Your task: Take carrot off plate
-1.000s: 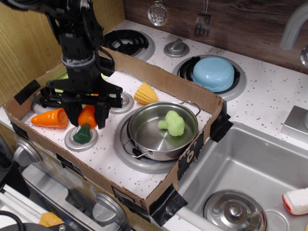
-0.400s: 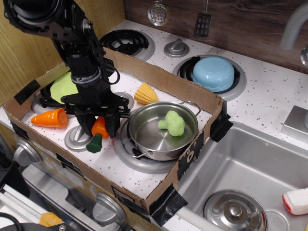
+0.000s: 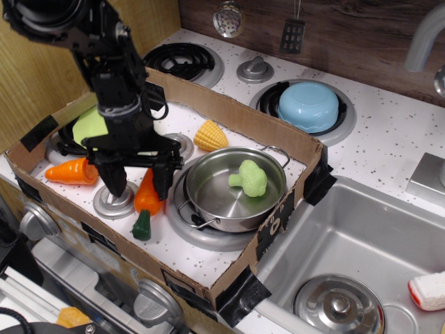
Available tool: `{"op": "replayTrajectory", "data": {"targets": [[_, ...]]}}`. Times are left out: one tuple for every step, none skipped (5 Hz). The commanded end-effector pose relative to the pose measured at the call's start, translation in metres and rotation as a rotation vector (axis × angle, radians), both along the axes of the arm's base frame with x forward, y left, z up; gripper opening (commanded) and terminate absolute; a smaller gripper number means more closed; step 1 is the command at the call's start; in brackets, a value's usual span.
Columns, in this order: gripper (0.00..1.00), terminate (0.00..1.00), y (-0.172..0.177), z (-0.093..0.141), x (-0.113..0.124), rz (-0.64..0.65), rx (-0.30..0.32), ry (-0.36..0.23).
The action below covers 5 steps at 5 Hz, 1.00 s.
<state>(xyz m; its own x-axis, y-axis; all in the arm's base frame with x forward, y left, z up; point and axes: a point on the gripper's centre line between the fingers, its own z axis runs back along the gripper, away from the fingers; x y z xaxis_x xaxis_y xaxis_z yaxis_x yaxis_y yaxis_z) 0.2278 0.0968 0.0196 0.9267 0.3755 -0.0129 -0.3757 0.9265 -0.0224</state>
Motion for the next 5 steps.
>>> {"op": "replayTrajectory", "data": {"targets": [[1.0, 0.0, 0.001, 0.055, 0.024, -0.039, 0.084, -0.001], [1.0, 0.0, -0.001, 0.067, 0.028, -0.041, 0.168, -0.028], [1.0, 0.0, -0.002, 0.068, 0.03, -0.054, 0.175, -0.07], [1.0, 0.0, -0.002, 0.068, 0.03, -0.054, 0.175, -0.07], [1.0, 1.0, -0.002, 0.068, 0.03, -0.054, 0.175, -0.07]]}}
